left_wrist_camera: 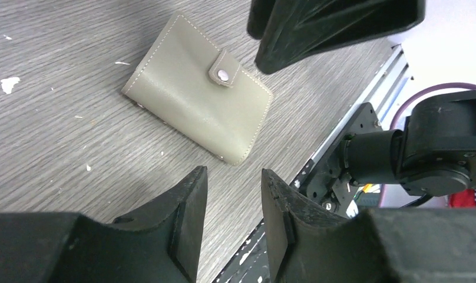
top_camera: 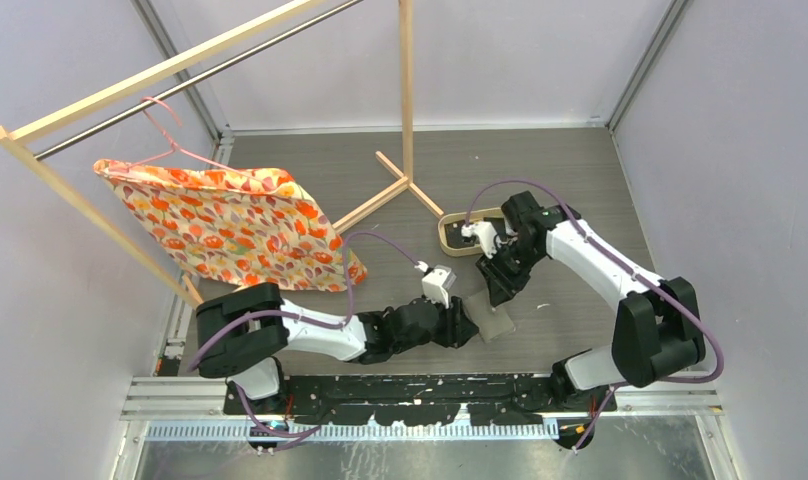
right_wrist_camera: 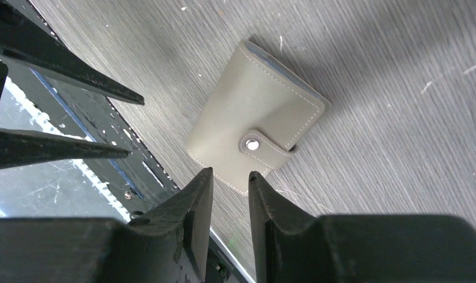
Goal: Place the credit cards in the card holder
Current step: Close the card holder at the center of the board, then move the card holder to the center of the board.
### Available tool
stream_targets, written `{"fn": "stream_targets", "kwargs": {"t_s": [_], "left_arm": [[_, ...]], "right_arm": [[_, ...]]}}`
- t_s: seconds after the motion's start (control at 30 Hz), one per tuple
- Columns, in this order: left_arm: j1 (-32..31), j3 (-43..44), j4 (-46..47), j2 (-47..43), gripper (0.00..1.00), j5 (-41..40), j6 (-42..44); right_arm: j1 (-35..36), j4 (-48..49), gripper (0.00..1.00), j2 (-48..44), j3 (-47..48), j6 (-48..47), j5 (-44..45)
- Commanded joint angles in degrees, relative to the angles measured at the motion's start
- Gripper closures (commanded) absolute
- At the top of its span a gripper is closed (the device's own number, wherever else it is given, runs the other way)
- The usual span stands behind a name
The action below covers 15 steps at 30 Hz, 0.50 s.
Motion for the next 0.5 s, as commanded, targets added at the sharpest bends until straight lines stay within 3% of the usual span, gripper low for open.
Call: {"fn": "stream_targets", "kwargs": {"t_s": [0.0, 0.2, 0.47], "left_arm": [[-0.3, 3.3, -4.2, -3.3, 0.59, -0.2, 4.0], [0.2, 4.8, -4.8, -2.1, 0.59, -1.0, 1.8], [1.4, 5.2, -5.1, -0.4, 0.60, -0.4, -1.3]], "right_arm": [[-3.5, -2.2, 0.71, -1.3, 2.0, -2.1, -2.2], [-4.1, -2.0, 0.95, 3.8, 2.0, -0.5, -0.5], [-0.9, -1.0, 0.99, 8.5, 1.6, 1.0, 1.2]]}}
